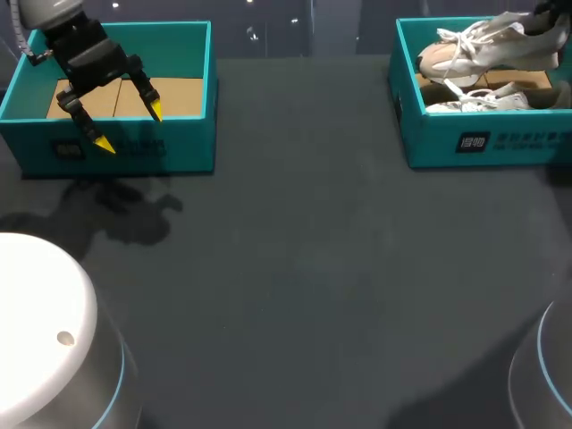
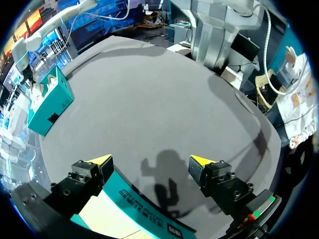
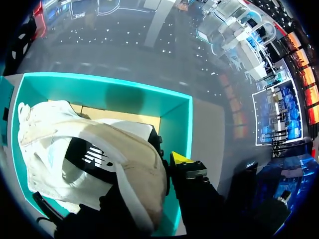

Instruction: Take the shoe out of the shoebox, open the shoe tongue, remove and reinsert the insole, then place the shoe into the shoebox

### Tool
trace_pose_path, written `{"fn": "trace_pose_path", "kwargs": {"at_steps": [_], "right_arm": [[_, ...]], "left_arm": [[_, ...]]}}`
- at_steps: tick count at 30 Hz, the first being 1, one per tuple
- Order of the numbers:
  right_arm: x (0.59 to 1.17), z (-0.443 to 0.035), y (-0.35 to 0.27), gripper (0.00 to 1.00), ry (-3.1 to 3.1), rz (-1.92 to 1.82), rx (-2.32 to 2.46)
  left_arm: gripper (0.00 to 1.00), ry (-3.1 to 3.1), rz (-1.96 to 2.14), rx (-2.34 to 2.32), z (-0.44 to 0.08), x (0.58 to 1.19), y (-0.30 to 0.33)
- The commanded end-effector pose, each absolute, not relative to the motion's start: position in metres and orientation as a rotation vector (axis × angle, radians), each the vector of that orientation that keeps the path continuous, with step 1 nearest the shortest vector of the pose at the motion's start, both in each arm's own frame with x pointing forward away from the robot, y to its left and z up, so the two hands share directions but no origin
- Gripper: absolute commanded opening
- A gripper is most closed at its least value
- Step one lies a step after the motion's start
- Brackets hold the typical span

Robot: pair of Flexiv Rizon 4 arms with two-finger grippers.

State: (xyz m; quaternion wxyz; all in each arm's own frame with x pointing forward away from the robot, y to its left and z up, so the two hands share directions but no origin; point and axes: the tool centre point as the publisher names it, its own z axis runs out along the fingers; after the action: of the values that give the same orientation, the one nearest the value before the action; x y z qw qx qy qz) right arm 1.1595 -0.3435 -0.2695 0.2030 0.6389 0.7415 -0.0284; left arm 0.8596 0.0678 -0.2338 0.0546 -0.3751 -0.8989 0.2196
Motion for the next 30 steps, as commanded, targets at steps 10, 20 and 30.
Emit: {"fn": "trace_pose_path", "kwargs": {"at_steps": [10, 20, 30], "right_arm": [[1.179, -0.297, -0.348, 0.0, 2.132, -0.05, 1.765], [1.192, -0.308, -0.348, 0.0, 2.155, -0.055, 1.79], [1.198, -0.324, -0.349, 0.0, 2.168, -0.05, 1.844]], "left_arm": [[1.0, -2.731, 0.663, -1.141, -0.234, 0.859, 0.068], [1.0, -2.731, 0.663, -1.141, -0.234, 0.859, 0.068], [1.0, -2.731, 0.663, -1.141, -0.234, 0.859, 0.068]]}}
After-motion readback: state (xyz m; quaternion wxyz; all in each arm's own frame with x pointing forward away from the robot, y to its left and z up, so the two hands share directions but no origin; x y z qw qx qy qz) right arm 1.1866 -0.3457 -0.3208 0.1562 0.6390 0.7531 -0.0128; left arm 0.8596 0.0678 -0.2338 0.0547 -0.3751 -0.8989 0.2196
